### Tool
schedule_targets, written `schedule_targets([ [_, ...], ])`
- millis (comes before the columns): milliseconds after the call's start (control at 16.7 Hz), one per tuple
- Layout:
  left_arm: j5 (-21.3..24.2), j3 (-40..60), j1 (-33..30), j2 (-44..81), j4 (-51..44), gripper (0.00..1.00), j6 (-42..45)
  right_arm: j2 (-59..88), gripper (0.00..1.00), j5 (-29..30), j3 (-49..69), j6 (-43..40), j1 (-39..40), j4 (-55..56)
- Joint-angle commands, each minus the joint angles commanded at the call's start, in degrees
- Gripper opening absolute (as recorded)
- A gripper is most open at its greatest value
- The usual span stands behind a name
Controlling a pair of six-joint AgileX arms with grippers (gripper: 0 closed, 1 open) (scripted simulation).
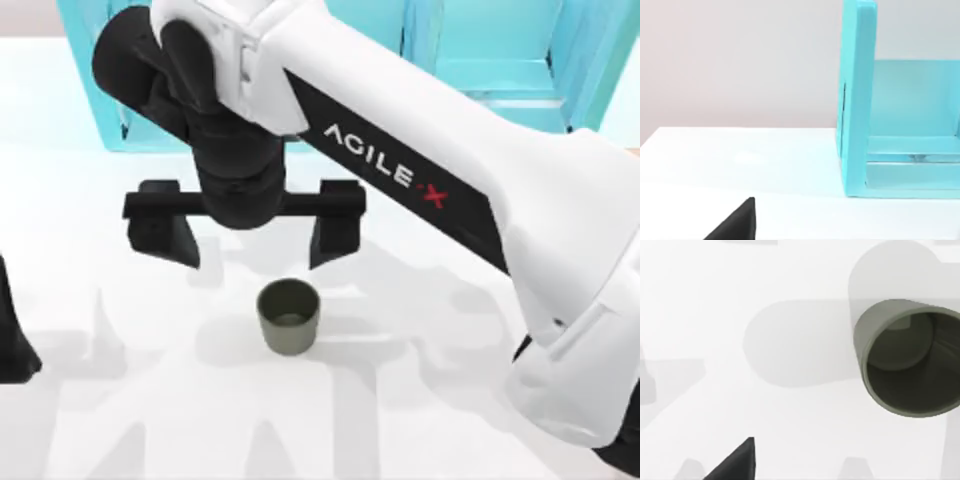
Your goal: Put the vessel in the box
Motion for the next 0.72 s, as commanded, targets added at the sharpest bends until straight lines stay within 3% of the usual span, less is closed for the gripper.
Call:
schedule_targets([
  [420,0.00,0.00,0.00,0.00,0.00,1.00,0.00,-0.56,1.00,-0.05,-2.36,-0.26,-0.31,2.15],
  [720,0.00,0.00,0.00,0.00,0.00,1.00,0.00,-2.59,1.00,-0.08,-16.58,-0.66,-0.64,13.94],
])
